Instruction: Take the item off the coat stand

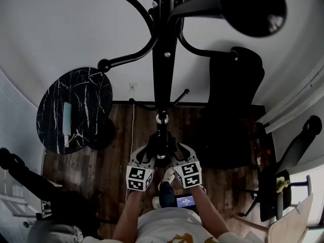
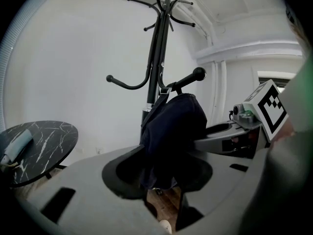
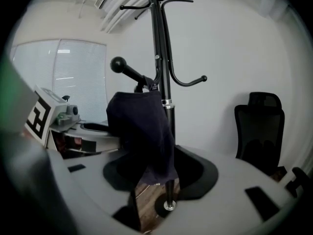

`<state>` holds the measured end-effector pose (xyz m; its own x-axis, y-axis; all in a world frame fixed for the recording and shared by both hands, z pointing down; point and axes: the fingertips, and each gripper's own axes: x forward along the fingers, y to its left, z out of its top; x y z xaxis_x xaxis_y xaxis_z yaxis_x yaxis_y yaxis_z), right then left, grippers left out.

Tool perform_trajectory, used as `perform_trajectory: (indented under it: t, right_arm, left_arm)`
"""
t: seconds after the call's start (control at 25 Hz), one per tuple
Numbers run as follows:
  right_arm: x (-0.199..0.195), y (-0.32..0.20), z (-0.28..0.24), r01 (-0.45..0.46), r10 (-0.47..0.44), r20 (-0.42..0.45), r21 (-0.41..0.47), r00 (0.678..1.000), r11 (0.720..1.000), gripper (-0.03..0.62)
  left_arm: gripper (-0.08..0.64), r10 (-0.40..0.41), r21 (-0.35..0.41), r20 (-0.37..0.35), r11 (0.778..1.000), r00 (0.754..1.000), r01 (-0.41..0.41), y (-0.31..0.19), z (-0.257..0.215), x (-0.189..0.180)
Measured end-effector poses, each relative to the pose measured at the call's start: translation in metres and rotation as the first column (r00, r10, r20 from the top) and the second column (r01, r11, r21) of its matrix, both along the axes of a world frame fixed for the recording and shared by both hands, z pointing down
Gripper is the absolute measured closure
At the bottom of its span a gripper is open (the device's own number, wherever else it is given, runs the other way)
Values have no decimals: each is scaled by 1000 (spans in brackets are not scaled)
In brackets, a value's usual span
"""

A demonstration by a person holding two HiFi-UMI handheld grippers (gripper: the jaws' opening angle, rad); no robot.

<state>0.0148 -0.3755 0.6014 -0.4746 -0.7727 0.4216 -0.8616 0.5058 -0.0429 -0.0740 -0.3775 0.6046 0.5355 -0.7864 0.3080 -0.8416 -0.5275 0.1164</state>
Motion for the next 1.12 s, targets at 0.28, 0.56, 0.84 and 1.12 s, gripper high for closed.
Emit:
perform_trajectory:
  t: [0.28, 0.56, 0.84, 1.12]
  right_arm:
    - [-2, -7, -3, -4, 4, 3, 20, 1000, 1000, 541]
    - [0, -1, -5, -5, 6, -24, 30, 1000, 1000, 563]
    - [1, 6, -8, -6, 9, -68, 54, 998, 999, 563]
    - [2, 19, -13, -13, 17, -69, 60, 997, 998, 565]
  left_arm:
    - [515, -8, 22, 14, 1000, 1000, 8, -4, -5, -3]
    - [527, 26, -6, 10, 1000, 1000, -26, 2, -5, -1]
    - [528, 41, -4, -8, 999, 999, -41, 11, -7, 1]
    - [528, 55, -9, -16, 998, 998, -55, 24, -11, 1]
